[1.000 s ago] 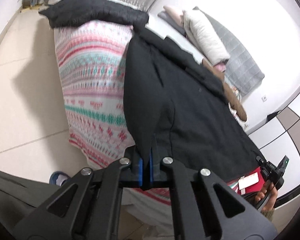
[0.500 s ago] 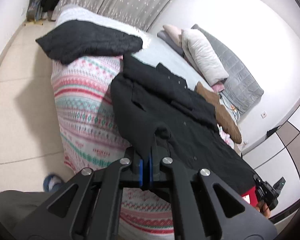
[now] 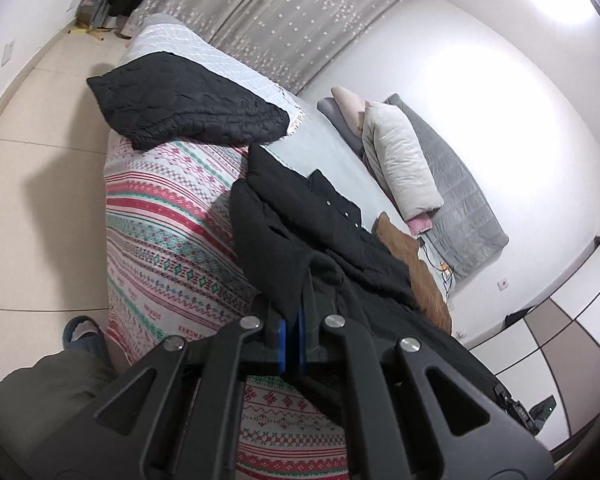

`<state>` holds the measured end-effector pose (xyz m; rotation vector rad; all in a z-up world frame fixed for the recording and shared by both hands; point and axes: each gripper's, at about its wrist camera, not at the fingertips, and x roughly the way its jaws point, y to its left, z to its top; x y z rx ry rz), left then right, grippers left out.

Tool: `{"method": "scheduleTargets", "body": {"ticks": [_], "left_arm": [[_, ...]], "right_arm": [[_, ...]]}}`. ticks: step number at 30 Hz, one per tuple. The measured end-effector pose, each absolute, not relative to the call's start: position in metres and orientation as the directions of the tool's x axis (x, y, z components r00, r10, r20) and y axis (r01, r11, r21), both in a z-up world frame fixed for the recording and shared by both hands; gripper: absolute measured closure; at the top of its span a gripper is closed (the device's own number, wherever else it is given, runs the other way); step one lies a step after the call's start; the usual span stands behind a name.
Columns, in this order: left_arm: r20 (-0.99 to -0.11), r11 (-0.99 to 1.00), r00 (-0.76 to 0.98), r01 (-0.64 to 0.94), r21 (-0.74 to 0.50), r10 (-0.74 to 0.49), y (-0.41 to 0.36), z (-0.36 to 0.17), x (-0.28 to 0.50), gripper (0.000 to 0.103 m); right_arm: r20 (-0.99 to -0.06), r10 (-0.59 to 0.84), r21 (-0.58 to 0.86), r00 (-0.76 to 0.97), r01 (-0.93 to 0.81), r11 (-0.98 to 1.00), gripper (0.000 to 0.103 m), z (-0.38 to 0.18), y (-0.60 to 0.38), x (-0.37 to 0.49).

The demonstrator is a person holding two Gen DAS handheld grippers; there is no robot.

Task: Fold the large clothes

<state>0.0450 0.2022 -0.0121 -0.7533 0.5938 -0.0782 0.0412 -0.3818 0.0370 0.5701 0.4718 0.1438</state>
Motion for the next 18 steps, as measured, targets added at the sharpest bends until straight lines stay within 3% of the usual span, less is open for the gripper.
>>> {"method": "scheduleTargets", "body": {"ticks": [11,18], "left_arm": [[-0.395,0.727,0.871,-0.067,-0.683,-0.292,0.214,0.024,-0.026,0.098],[-0.5,0.778,0.831,-0.139,-0.613,-0.245,0.2,0.005,0.003,0.098]], "right_arm": [[-0.267,0.278,0.551,0.923,-0.091,0.83,0.098,0.08,-0.374,-0.024],[-0.322,0.265,0.564,0.909,-0.04,0.825,0.098,0.061,-0.387,-0.011]]}}
